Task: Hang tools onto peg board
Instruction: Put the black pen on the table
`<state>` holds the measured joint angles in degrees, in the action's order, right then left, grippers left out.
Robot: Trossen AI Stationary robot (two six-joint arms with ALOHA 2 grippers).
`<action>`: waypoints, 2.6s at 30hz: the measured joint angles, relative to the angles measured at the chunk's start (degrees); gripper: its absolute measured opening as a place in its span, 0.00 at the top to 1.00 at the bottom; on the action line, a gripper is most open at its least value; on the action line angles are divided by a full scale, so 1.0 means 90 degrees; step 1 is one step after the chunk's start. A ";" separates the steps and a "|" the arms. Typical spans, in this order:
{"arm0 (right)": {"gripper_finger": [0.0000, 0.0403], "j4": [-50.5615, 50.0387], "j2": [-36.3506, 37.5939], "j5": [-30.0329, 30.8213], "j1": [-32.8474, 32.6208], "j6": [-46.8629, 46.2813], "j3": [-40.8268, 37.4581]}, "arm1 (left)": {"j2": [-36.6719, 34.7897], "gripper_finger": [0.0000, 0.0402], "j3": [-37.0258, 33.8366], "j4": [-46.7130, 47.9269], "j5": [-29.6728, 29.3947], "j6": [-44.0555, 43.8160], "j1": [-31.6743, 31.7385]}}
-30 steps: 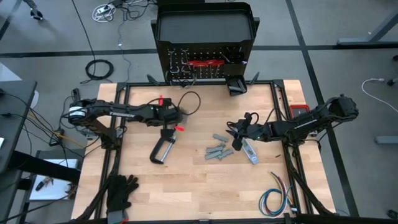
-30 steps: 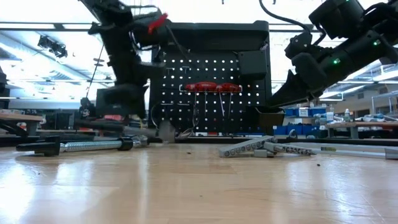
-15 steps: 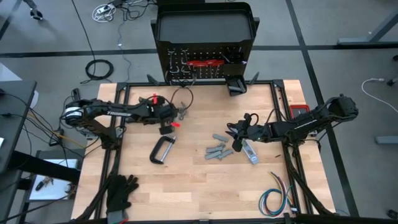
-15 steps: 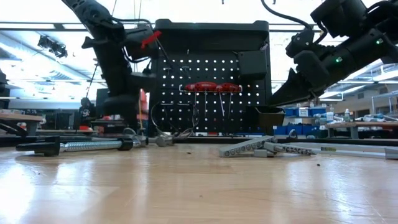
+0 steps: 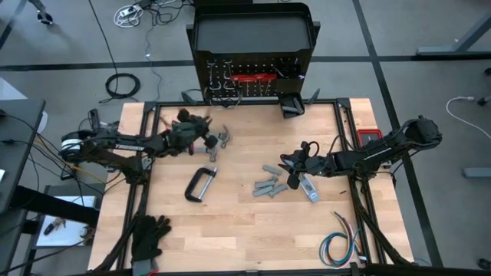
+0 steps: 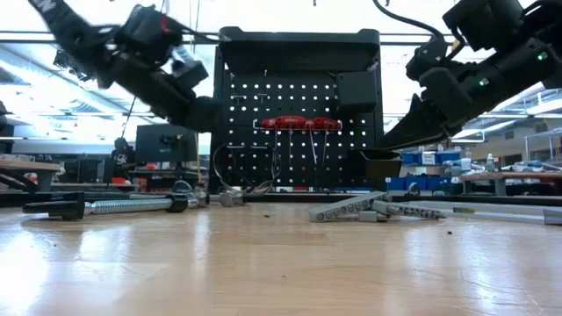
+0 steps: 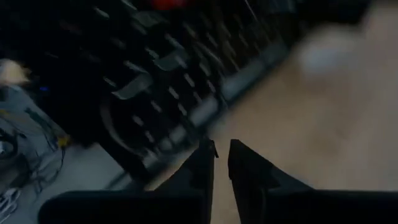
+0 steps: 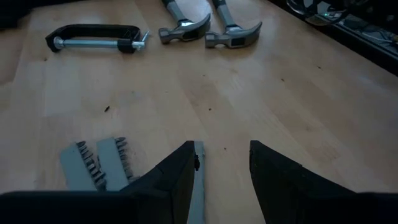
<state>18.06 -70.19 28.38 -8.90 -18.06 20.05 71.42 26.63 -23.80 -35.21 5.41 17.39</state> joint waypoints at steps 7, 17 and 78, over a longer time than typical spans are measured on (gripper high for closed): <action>0.61 -0.0065 0.0000 0.0211 0.0057 -0.0138 0.0000 | 0.0172 0.87 -0.0970 -0.3421 -0.0404 -0.0007 0.0318; 0.61 -0.0764 0.1376 0.2260 0.0446 0.1314 0.0458 | 0.0899 0.87 -0.0678 -0.3955 -0.0399 -0.1290 0.0429; 0.91 0.1528 0.0430 -0.1375 0.5055 0.3973 0.2254 | 0.3689 0.87 0.0760 -0.5852 0.0137 0.0711 0.0169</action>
<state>31.81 -66.32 16.01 36.60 17.69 40.34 104.62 33.47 -76.47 -33.98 11.81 18.92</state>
